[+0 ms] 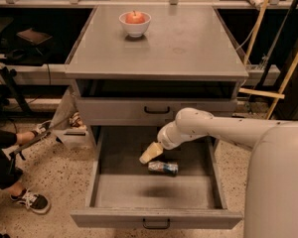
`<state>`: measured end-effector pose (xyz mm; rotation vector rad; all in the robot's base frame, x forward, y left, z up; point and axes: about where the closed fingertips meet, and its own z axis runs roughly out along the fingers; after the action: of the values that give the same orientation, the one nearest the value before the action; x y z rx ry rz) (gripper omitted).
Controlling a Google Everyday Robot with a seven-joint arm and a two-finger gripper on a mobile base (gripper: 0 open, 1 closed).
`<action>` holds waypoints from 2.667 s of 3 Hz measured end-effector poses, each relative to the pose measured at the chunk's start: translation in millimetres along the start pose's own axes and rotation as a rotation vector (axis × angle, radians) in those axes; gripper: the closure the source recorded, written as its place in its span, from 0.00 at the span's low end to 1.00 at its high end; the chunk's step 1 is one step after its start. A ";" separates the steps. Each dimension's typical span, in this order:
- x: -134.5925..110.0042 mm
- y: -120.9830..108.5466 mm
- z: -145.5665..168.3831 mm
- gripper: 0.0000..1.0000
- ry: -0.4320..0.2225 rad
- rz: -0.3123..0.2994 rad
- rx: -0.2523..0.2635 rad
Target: Pick redbull can from middle drawer and place on counter
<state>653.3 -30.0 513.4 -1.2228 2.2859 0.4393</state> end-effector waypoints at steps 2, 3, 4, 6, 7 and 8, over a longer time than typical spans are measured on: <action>14.5 -3.1 29.3 0.00 0.003 0.037 -0.026; 32.0 -11.3 49.8 0.00 0.016 0.042 -0.025; 64.6 -18.4 80.1 0.00 0.062 0.003 0.012; 56.5 -28.7 80.3 0.00 0.029 -0.007 0.050; 81.1 -28.8 96.3 0.00 0.066 -0.023 0.055; 112.2 -32.1 106.9 0.00 0.117 -0.019 0.098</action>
Offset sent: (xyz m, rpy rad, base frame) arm 0.0082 0.0025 -0.0289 0.0237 0.0306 -0.0201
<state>657.8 -69.7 360.3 -1.2501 2.3611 0.2518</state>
